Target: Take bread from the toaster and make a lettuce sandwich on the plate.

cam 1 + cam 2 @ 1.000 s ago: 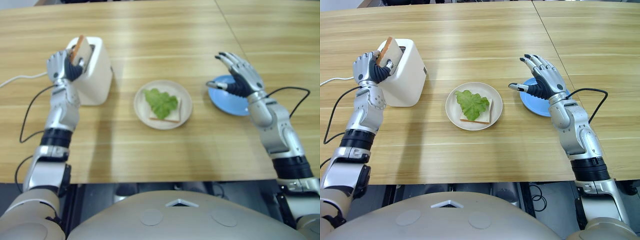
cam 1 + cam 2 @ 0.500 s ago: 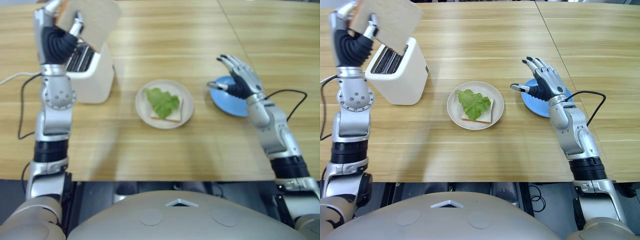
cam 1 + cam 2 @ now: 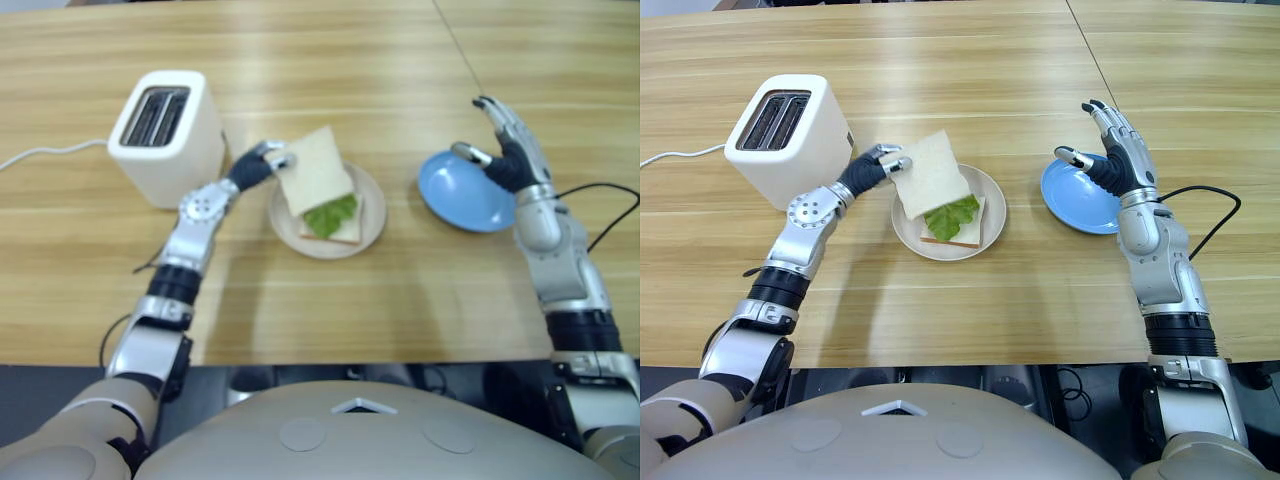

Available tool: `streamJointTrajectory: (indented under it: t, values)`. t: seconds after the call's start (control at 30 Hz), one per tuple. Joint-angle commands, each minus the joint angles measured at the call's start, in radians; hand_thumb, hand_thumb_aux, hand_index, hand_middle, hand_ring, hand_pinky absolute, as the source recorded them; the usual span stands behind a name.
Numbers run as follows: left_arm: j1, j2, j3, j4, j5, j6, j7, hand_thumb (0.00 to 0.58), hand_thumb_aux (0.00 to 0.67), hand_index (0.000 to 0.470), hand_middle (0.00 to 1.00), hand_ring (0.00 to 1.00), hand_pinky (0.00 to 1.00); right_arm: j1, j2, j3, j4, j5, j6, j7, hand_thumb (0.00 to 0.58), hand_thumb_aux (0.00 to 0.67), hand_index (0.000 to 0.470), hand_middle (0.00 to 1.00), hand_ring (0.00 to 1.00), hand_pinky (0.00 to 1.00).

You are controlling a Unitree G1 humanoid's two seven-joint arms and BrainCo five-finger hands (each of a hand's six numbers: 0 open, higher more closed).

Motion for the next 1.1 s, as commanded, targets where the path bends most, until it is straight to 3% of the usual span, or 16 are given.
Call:
streamJointTrajectory:
  t: [0.03, 0.5, 1.1]
  values:
    - [-0.054, -0.023, -0.017, 0.116, 0.007, -0.067, -0.084, 0.58, 0.67, 0.46, 1.0, 1.0, 1.0, -0.014, 0.015, 0.028, 0.027, 0.004, -0.008, 0.013, 0.0, 0.0, 0.0, 0.0, 0.0, 0.0]
    - [-0.248, -0.066, -0.033, 0.525, 0.115, -0.193, -0.078, 0.58, 0.67, 0.46, 1.0, 1.0, 1.0, -0.036, 0.028, 0.172, 0.023, -0.1, -0.037, 0.035, 0.0, 0.0, 0.0, 0.0, 0.0, 0.0]
    - [-0.27, -0.096, -0.07, 0.736, 0.265, -0.191, -0.004, 0.58, 0.67, 0.46, 1.0, 1.0, 1.0, -0.12, 0.007, 0.587, -0.019, -0.625, -0.144, 0.051, 0.0, 0.0, 0.0, 0.0, 0.0, 0.0]
